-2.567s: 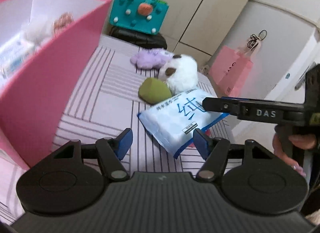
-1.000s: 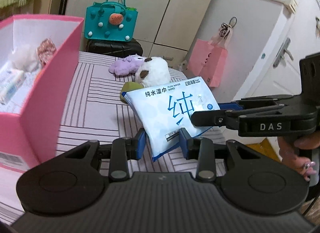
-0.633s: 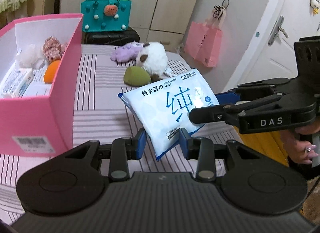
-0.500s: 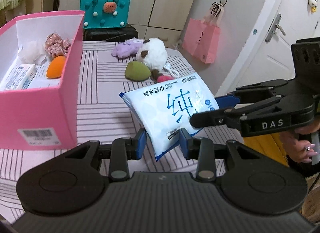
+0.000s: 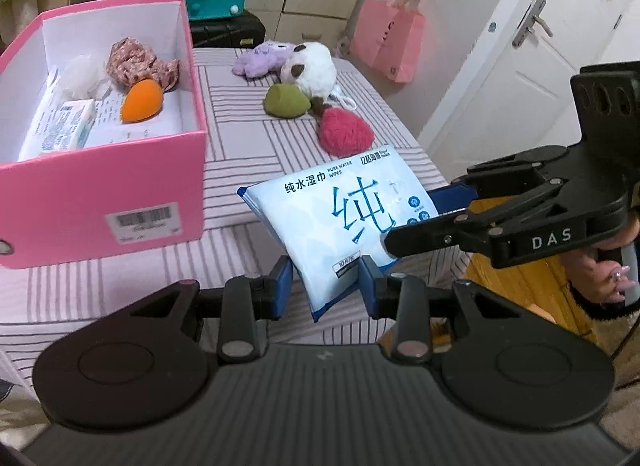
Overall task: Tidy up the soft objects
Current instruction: 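Lift and carry the wet-wipes packet with the left gripper over the pink box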
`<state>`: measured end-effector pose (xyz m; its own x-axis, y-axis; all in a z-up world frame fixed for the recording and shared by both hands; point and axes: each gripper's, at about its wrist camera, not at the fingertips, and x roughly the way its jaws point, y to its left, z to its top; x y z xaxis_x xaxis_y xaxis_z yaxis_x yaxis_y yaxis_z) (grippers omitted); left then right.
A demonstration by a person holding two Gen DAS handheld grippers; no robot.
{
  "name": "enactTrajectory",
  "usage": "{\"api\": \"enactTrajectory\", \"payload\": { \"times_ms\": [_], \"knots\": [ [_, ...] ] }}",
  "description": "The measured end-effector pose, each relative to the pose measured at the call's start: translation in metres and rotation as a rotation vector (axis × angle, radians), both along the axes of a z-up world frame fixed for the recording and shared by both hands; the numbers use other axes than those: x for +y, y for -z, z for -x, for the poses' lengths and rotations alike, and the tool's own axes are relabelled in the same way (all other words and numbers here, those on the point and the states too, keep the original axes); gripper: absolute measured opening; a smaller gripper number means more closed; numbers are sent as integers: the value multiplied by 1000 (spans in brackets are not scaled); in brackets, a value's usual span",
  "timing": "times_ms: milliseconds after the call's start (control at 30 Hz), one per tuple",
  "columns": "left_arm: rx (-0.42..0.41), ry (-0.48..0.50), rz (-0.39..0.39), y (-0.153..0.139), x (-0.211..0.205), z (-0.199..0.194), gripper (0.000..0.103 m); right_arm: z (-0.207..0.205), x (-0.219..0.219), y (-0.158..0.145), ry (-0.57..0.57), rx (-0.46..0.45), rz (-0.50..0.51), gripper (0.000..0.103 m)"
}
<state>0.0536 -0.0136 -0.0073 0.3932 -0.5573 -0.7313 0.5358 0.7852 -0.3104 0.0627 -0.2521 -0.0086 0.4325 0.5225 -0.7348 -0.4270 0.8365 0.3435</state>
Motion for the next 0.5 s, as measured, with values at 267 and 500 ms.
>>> {"api": "enactTrajectory", "payload": {
  "times_ms": [267,500],
  "knots": [
    [2,15,26,-29,34,-2,34,3,31,-30,-24,-20,6,49],
    [-69,-27,71,-55,68,-8,34,-3,62,-65,-61,-114,42,49]
  ]
}}
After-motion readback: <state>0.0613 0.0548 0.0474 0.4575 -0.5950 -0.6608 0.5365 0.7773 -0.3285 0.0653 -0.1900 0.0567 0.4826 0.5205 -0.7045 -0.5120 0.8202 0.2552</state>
